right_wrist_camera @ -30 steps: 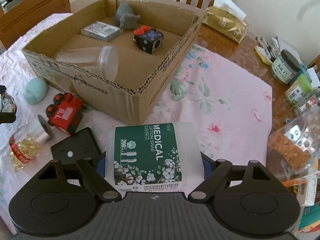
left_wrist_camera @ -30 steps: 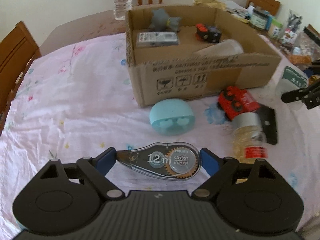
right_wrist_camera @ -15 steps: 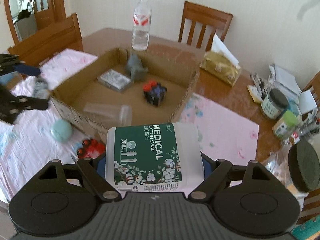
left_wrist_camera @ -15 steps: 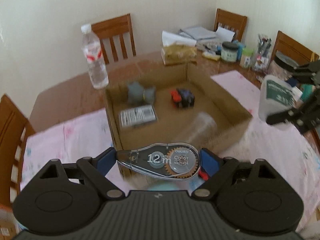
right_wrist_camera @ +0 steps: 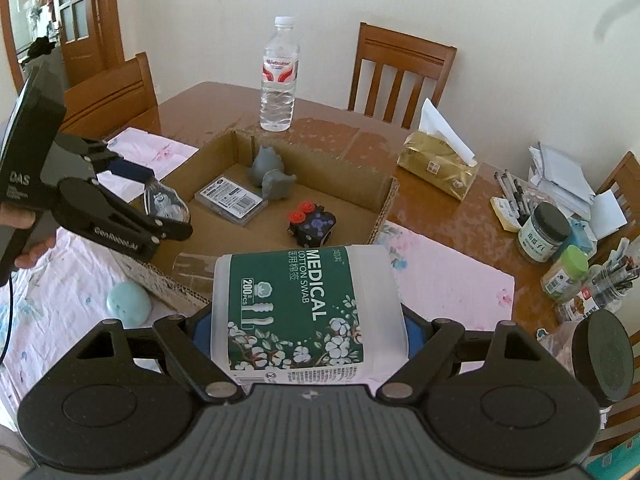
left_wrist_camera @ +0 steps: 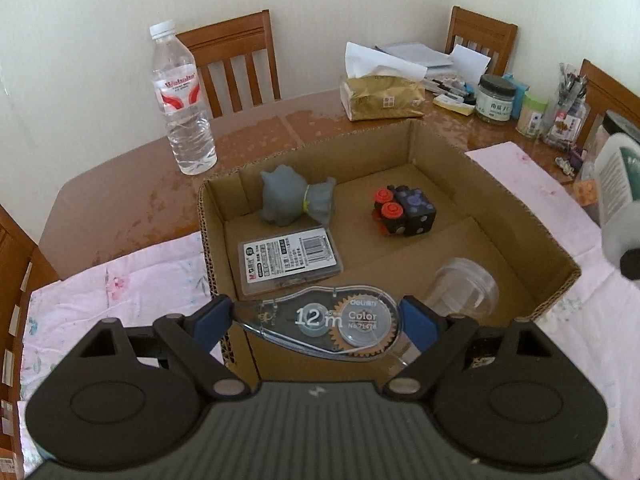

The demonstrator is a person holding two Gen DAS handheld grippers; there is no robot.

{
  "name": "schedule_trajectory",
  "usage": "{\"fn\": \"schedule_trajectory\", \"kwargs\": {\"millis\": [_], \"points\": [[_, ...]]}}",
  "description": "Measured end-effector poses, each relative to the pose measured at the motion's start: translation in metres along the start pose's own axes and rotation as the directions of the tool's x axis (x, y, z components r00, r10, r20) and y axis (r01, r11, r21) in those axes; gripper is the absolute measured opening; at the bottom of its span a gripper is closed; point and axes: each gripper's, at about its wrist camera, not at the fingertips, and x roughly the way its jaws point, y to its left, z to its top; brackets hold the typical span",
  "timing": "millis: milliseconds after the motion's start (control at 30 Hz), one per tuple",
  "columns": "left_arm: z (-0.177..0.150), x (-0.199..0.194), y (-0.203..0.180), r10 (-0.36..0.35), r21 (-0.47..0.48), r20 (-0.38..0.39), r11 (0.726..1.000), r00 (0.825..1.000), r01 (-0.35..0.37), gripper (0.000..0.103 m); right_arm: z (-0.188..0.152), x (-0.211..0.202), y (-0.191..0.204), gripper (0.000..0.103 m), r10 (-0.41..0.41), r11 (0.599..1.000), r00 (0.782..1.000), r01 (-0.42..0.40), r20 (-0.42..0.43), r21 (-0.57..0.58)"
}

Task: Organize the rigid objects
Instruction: 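Carry both items over the box and open the left tool, then the right tool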

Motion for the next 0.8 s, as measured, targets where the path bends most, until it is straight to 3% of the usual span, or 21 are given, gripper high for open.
{"fn": "schedule_trajectory", "kwargs": {"millis": [233,600,800], "points": [[0.0,-0.013,0.003,-0.008,-0.013,0.035,1.0,0.999,0.009,0.095,0.004,0.003,0.002,0.088,-0.008,1.0,1.0,0.008,0.0,0.01],[-0.03,-0.07,0.021,-0.018,-0.13,0.07,0.991,0.997,0.027,0.1,0.022,0.014,0.01,0.088,-0.008,1.0,1.0,0.008,0.005,-0.02],[-0.049,-0.087,0.025,0.04,-0.164,0.071,0.986,0.997,-0.028,0.1,0.039,0.028,0.014,0.088,-0.006,1.0,1.0,0.006,0.004,-0.017]]}}
